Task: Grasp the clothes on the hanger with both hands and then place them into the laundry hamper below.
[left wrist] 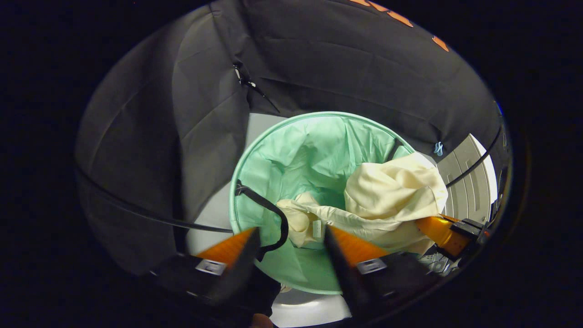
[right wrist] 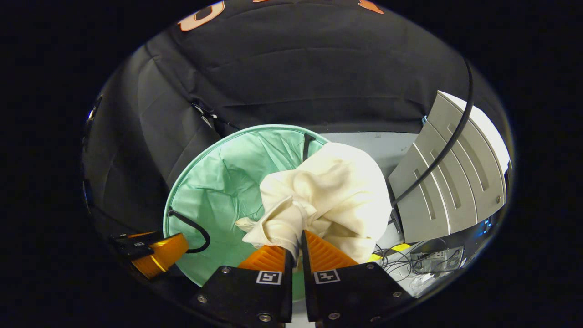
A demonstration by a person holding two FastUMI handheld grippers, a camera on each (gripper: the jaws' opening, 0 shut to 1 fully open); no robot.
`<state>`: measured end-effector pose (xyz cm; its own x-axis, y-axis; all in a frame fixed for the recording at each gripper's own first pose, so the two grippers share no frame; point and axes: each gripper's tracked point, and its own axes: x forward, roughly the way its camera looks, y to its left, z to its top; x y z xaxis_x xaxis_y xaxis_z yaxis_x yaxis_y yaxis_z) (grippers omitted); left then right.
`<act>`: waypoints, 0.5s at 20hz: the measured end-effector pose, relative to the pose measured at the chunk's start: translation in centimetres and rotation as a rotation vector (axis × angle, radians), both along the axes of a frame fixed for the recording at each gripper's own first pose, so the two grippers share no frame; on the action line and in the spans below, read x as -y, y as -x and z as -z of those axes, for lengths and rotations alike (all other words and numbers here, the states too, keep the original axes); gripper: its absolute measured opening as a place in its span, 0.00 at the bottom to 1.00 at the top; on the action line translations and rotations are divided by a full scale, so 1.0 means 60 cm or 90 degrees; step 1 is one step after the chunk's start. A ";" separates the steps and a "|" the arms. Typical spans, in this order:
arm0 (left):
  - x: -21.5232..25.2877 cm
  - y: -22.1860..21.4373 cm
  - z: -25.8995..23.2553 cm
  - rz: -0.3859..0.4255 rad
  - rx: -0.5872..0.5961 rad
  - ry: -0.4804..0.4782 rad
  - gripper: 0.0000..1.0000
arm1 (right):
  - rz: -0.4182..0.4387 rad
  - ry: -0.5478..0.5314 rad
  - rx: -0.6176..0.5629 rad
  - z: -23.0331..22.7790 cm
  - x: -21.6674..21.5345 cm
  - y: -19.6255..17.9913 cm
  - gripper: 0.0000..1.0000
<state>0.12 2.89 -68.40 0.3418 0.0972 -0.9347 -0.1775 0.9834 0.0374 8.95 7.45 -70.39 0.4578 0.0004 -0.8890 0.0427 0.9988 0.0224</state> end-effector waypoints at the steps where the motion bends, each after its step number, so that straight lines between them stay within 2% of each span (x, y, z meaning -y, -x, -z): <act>1: -0.002 0.000 -0.001 -0.002 -0.002 0.000 0.95 | 0.000 -0.001 -0.001 0.000 -0.001 0.000 0.12; 7: -0.008 0.014 -0.006 -0.009 -0.005 0.005 0.95 | 0.011 0.003 -0.004 -0.005 0.001 0.001 0.13; 10: -0.010 0.016 -0.011 -0.012 -0.004 0.005 0.95 | 0.010 0.001 -0.001 -0.010 -0.005 0.000 0.24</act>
<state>-0.84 3.48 -67.75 0.3336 0.0958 -0.9378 -0.1955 0.9802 0.0306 8.97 7.73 -69.77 0.4571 -0.0082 -0.8894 0.0586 0.9981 0.0209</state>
